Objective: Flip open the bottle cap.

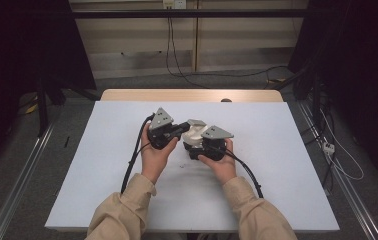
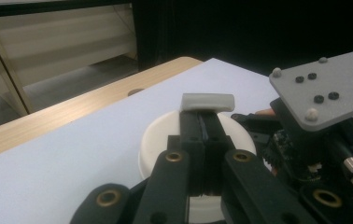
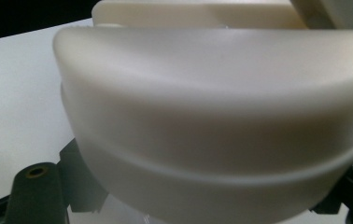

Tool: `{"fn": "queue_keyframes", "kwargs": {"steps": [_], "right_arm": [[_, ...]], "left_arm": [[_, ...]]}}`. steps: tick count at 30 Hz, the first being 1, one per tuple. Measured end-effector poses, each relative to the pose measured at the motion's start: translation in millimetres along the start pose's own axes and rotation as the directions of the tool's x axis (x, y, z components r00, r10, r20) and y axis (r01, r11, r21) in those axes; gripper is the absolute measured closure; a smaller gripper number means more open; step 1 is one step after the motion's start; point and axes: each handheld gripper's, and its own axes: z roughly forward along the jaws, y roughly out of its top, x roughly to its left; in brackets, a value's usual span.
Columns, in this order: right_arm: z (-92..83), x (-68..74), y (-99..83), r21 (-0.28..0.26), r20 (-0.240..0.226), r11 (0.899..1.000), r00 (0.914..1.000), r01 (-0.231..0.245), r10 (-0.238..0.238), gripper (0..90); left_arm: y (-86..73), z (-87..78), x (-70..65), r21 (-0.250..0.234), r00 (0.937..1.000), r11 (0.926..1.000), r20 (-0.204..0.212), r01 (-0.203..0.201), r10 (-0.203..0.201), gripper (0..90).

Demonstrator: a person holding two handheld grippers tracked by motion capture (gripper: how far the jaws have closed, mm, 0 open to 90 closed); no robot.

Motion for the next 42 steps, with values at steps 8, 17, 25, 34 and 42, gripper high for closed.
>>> {"fn": "queue_keyframes", "kwargs": {"steps": [8, 17, 25, 34, 42], "right_arm": [[0.1, 0.0, 0.2, 0.001, 0.001, 1.0, 1.0, -0.003, 0.003, 18.7], [0.1, -0.2, 0.1, -0.001, 0.0, 1.0, 1.0, -0.002, 0.002, 18.8], [0.0, -0.5, 0.1, 0.001, -0.001, 1.0, 1.0, -0.004, 0.004, 18.8], [0.1, -0.8, 0.1, 0.0, -0.003, 1.0, 1.0, -0.004, 0.004, 18.8], [0.0, -0.9, 0.0, 0.0, -0.005, 1.0, 1.0, -0.004, 0.004, 18.8]], "left_arm": [[4.1, 4.4, -1.1, -0.001, 1.0, 1.0, 0.002, 0.002, -0.002, 90.0], [9.0, 8.3, -2.1, 0.004, 0.9999, 0.9999, 0.002, -0.01, 0.01, 90.0], [13.0, 11.7, -1.6, 0.009, 0.9999, 0.9999, 0.008, -0.014, 0.014, 90.0], [18.8, 15.0, -1.5, 0.009, 0.9998, 0.9998, 0.013, -0.018, 0.018, 90.0], [23.5, 18.6, -1.5, 0.014, 0.9995, 0.9995, 0.015, -0.029, 0.028, 90.0]]}}
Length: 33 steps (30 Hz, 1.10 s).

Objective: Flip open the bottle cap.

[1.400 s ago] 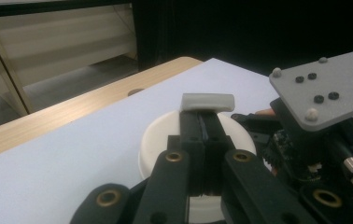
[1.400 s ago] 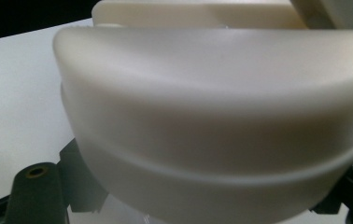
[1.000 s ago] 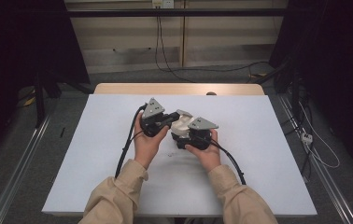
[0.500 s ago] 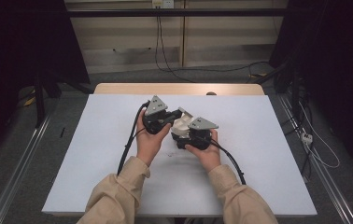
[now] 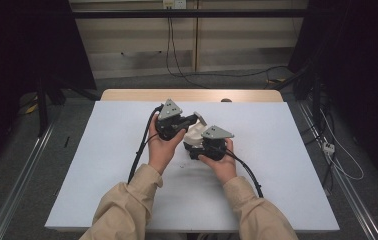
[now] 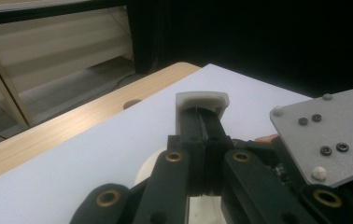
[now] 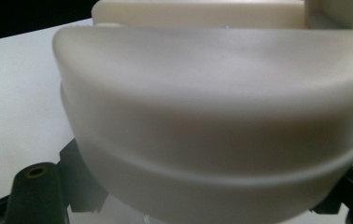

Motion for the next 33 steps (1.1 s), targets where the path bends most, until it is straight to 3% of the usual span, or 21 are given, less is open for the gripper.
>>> {"fn": "queue_keyframes", "kwargs": {"steps": [33], "right_arm": [[0.0, -0.4, -0.2, 0.0, -0.002, 1.0, 1.0, 0.004, -0.004, 18.8]], "left_arm": [[13.5, 13.2, 2.7, 0.013, 0.9996, 0.9998, 0.026, -0.015, 0.015, 90.0]]}}
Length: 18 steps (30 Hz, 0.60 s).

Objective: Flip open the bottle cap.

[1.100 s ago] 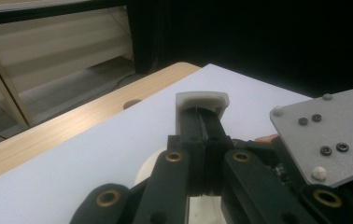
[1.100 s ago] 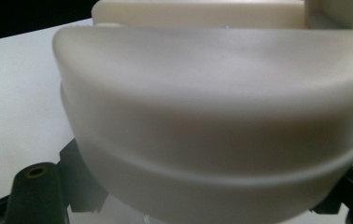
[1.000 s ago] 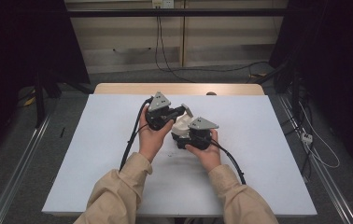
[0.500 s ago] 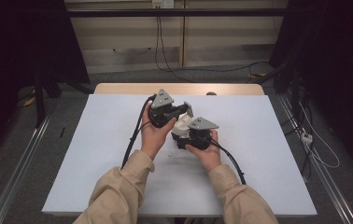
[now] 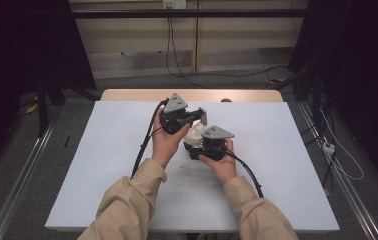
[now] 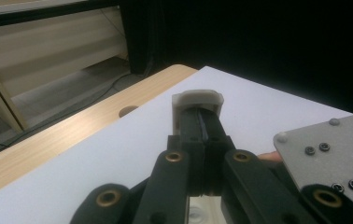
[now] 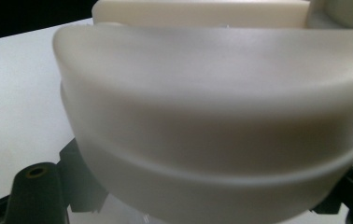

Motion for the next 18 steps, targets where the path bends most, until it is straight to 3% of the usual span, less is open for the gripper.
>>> {"fn": "queue_keyframes", "kwargs": {"steps": [18], "right_arm": [[0.0, -0.4, -0.1, 0.0, -0.002, 1.0, 1.0, 0.001, -0.001, 18.7]], "left_arm": [[4.4, 5.5, 1.9, 0.004, 1.0, 1.0, 0.007, -0.007, 0.007, 90.0]]}}
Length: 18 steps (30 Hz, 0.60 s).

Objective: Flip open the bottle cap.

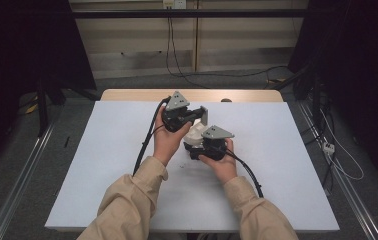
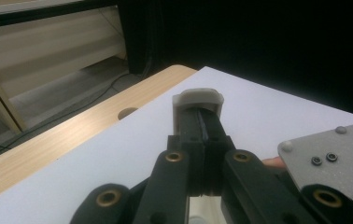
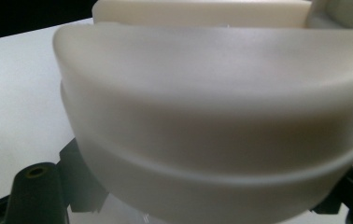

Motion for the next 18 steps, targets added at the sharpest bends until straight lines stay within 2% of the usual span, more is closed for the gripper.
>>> {"fn": "queue_keyframes", "kwargs": {"steps": [18], "right_arm": [[0.0, -0.2, -0.2, 0.0, -0.001, 1.0, 1.0, 0.001, -0.001, 18.7]], "left_arm": [[6.3, 6.1, 2.6, 0.01, 1.0, 1.0, 0.004, -0.001, 0.001, 90.0]]}}
